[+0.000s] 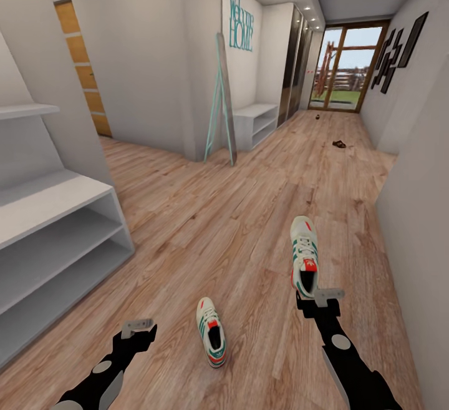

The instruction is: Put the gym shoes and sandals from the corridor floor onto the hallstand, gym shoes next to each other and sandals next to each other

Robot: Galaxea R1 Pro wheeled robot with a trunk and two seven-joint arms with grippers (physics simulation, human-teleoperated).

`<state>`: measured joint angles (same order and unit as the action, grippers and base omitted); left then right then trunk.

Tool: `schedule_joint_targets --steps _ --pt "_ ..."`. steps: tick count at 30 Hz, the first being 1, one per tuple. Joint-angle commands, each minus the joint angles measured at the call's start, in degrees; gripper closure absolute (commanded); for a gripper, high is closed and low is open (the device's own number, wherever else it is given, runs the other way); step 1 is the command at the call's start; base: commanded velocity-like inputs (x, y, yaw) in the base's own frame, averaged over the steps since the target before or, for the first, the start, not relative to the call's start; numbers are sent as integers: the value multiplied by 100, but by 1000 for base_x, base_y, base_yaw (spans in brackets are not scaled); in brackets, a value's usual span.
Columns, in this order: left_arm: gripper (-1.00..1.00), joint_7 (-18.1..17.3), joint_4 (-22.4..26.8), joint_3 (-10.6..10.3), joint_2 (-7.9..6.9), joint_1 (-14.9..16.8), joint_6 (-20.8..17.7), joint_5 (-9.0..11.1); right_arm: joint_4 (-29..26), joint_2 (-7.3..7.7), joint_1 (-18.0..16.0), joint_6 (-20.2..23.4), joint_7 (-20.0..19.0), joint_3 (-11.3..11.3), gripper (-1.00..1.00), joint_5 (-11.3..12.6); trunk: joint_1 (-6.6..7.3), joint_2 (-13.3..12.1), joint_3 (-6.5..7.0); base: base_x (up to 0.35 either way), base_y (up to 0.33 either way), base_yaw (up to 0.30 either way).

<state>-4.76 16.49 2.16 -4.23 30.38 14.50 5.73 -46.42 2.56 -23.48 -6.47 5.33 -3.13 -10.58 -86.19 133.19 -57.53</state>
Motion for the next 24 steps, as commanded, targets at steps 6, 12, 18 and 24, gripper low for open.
schedule_joint_targets --steps 6,12,18,24 --pt "-100 -43 -8 21 1 3 9 59 -14 -10 -2 -11 21 -4 100 -58 1 2 -5 10 0 0" --pt "-100 -42 -18 21 1 3 9 61 -16 -10 -3 -12 21 -4 100 -58 1 2 -5 143 -36 0" --pt "-100 -42 -19 21 1 3 9 59 -16 -10 -2 -12 21 -4 100 -58 1 2 -5 255 -116 0" --pt "-100 -42 -22 21 6 3 15 60 -16 -10 0 -12 21 -4 100 -58 1 2 -5 78 -36 0"
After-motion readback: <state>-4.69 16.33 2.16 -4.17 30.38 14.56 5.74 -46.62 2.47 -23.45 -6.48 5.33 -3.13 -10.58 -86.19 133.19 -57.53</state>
